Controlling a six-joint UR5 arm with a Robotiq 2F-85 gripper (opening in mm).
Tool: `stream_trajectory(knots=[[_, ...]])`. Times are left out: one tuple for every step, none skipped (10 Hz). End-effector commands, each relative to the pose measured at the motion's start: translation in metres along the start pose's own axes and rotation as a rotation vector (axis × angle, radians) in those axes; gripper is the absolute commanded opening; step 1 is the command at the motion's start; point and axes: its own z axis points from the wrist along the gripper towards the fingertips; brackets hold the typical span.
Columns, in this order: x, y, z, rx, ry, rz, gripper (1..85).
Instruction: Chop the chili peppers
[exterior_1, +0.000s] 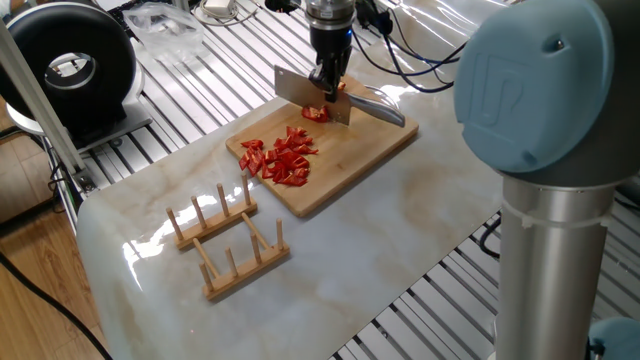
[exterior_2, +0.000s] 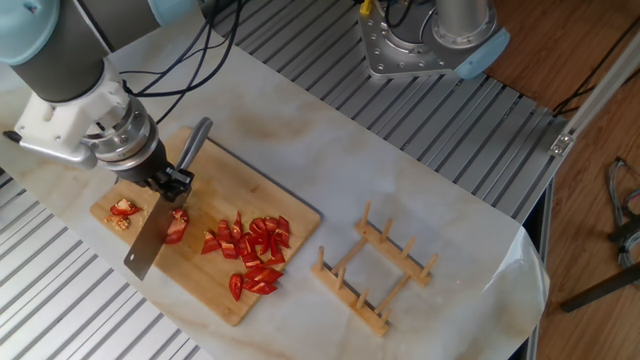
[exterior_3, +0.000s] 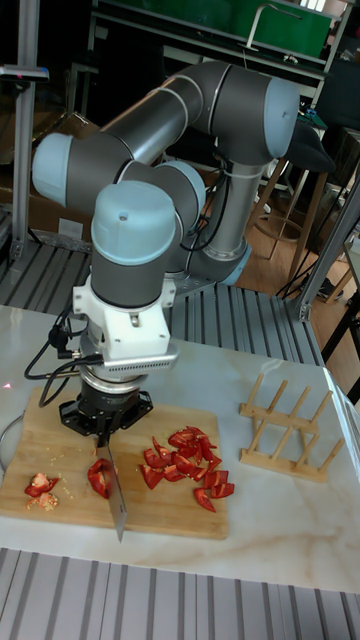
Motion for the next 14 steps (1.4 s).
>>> stream_trajectory(knots=[[-0.004, 0.004, -0.001, -0.014, 0.005, 0.008, 1.3], [-0.003, 0.004, -0.004, -0.002, 0.026, 0.009, 1.3], [-0.004, 0.007, -0.007, 0.0, 0.046, 0.013, 1.3], [-0.006, 0.01, -0.007, -0.003, 0.055, 0.013, 1.3], [-0.009, 0.01, -0.002, -0.012, 0.054, 0.008, 1.3], [-0.012, 0.009, 0.0, 0.012, 0.059, 0.008, 1.3], [-0.016, 0.014, 0.0, 0.014, 0.058, 0.014, 1.3], [-0.019, 0.017, -0.001, 0.009, 0.054, 0.015, 1.3], [-0.018, 0.017, -0.001, -0.002, 0.057, 0.001, 1.3], [-0.016, 0.013, 0.001, -0.008, 0.059, -0.018, 1.3], [-0.014, 0.01, 0.003, -0.003, 0.052, -0.02, 1.3], [-0.013, 0.007, 0.002, 0.001, 0.051, -0.023, 1.3], [-0.011, 0.002, 0.0, 0.02, 0.052, -0.044, 1.3], [-0.012, 0.0, -0.001, 0.021, 0.044, -0.052, 1.3]])
